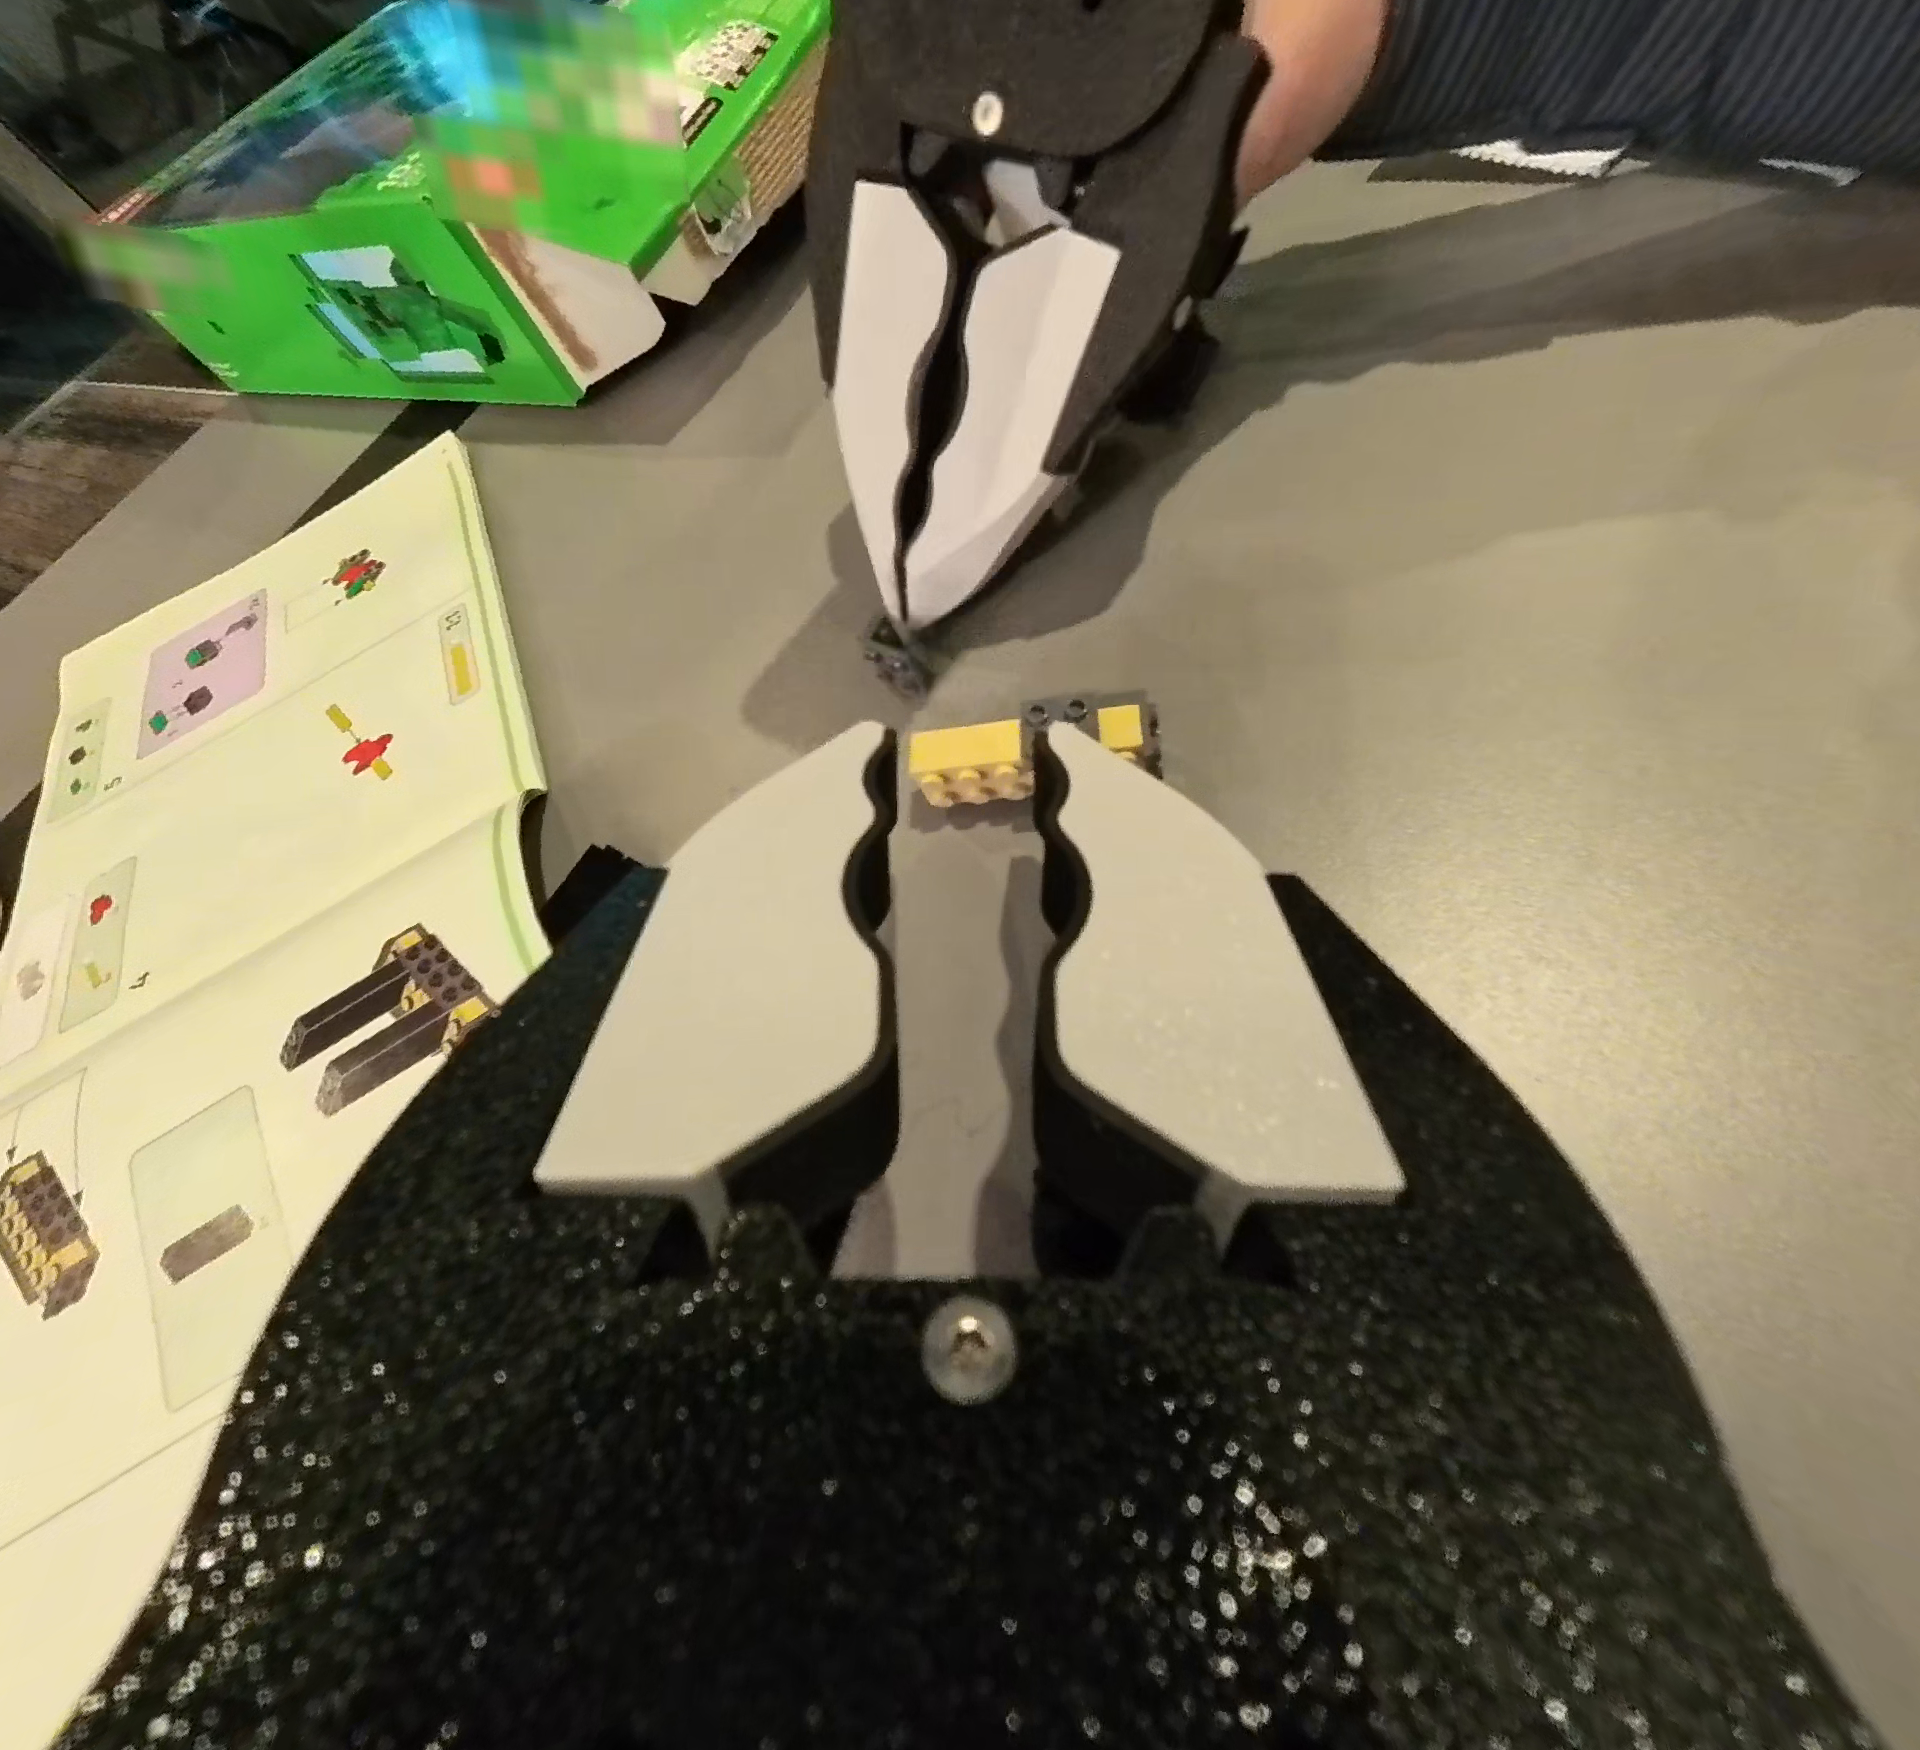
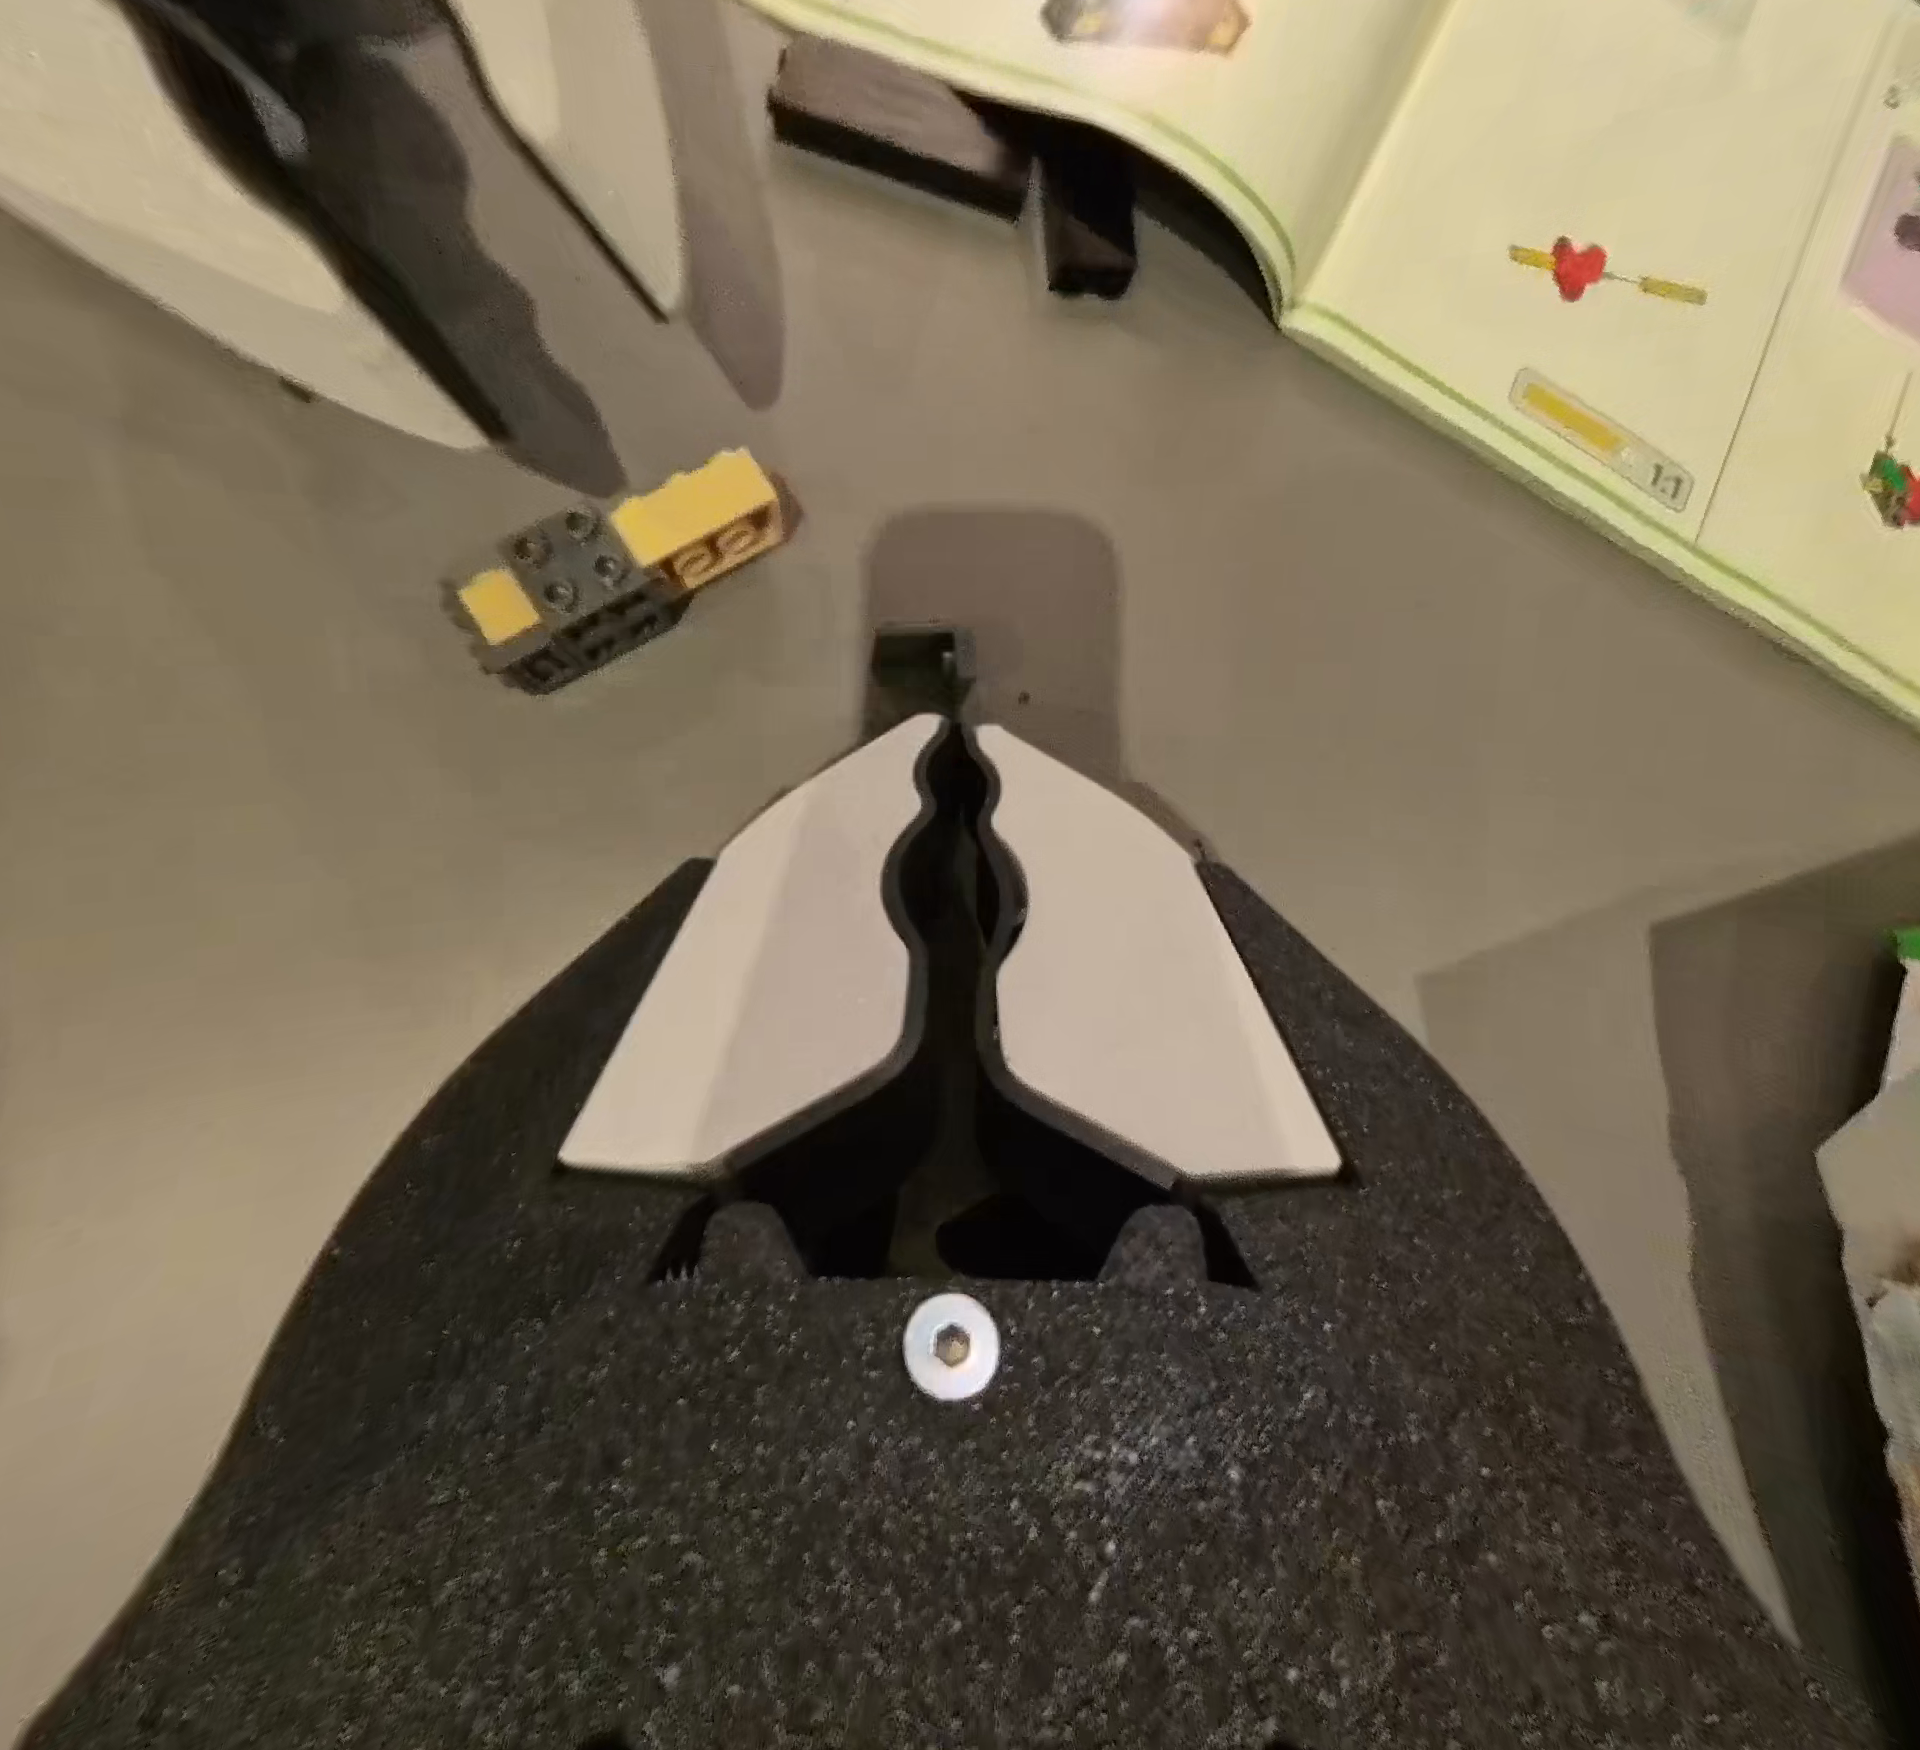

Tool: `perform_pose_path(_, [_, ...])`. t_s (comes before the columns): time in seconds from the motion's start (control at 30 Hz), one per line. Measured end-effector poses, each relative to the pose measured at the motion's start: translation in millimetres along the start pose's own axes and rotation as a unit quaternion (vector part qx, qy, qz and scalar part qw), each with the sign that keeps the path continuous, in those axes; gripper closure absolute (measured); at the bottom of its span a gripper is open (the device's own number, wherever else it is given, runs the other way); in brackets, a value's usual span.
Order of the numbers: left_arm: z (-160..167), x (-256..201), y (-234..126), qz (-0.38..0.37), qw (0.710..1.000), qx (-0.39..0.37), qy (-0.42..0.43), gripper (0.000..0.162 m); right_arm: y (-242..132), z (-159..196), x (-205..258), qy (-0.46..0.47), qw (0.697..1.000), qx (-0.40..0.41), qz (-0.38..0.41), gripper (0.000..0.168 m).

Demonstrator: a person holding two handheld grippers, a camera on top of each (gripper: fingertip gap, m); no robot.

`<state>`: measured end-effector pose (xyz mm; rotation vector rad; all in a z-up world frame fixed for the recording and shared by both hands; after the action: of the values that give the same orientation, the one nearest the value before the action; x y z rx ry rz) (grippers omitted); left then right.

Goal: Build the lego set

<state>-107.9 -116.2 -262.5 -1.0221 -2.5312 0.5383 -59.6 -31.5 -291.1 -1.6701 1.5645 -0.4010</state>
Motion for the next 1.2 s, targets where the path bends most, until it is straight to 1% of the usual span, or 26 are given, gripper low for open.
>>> perform_pose_path(0.07, [0.2,-0.1,0.2,0.0,1.0,0.001,0.001,0.137,0.9,0.8,-3.4,0.019,1.0,0.012,0.006,0.168])
perform_pose_path(0.23, [-0.4,1.0,-0.9,-0.003,1.0,-0.001,0.0,0.138,-1.4,3.4,-10.8,0.005,0.999,0.017,0.038,0.168])
perform_pose_path(0.37, [-0.7,0.9,-1.1,-0.003,1.0,-0.001,0.001,0.138,-5.6,-8.2,-3.6,0.003,0.999,-0.043,0.011,0.153])
perform_pose_path(0.43, [-0.7,0.8,-1.0,-0.003,1.0,-0.001,0.001,0.138,-3.8,-8.7,-2.5,-0.005,0.999,-0.051,0.01,0.15])
perform_pose_path(0.6, [-0.8,0.9,-0.9,-0.003,1.0,-0.002,-0.001,0.138,3.2,-9.2,0.3,-0.008,0.998,-0.065,0.003,0.152])
perform_pose_path(0.63, [-0.7,0.9,-0.8,-0.003,1.0,-0.003,-0.001,0.138,4.7,-9.8,1.0,-0.005,0.998,-0.068,0.0,0.155])
perform_pose_path(0.67, [-0.6,1.2,-0.7,-0.004,1.0,-0.002,-0.002,0.138,5.8,-10.7,1.3,-0.001,0.998,-0.071,-0.001,0.163])
perform_pose_path(0.77, [-0.7,4.0,-1.7,-0.012,1.0,-0.007,-0.014,0.138,6.4,-13.2,-3.3,0.007,0.996,-0.081,0.022,0.163])
perform_pose_path(0.8, [-1.1,6.0,-2.9,-0.016,1.0,-0.012,-0.021,0.138,3.9,-16.5,-5.6,0.004,0.994,-0.098,0.04,0.164])
perform_pose_path(0.9, [-4.6,12.7,-8.7,-0.022,0.997,-0.042,-0.058,0.137,-13.1,-33.7,-5.3,-0.032,0.98,-0.173,0.092,0.164])
perform_pose_path(1.03, [-15.4,17.6,-18.2,0.018,0.98,-0.128,-0.148,0.134,-36.4,-59.8,3.8,-0.116,0.941,-0.27,0.17,0.164])
perform_pose_path(1.2, [-22.7,18.4,-24.3,0.075,0.953,-0.191,-0.222,0.126,-45.3,-76.2,19.1,-0.195,0.906,-0.3,0.227,0.164])
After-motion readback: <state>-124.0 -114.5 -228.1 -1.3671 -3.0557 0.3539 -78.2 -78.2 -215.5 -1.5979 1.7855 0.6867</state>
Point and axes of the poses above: each gripper's, where its closed fingertips meet, y out along the fingers, z out of its underside, x = y × z across the jaws, the point moved 3 cm from there along -y, back along the fingers, and after that the axes turned 10 degrees about z, right-handed, at the moved point
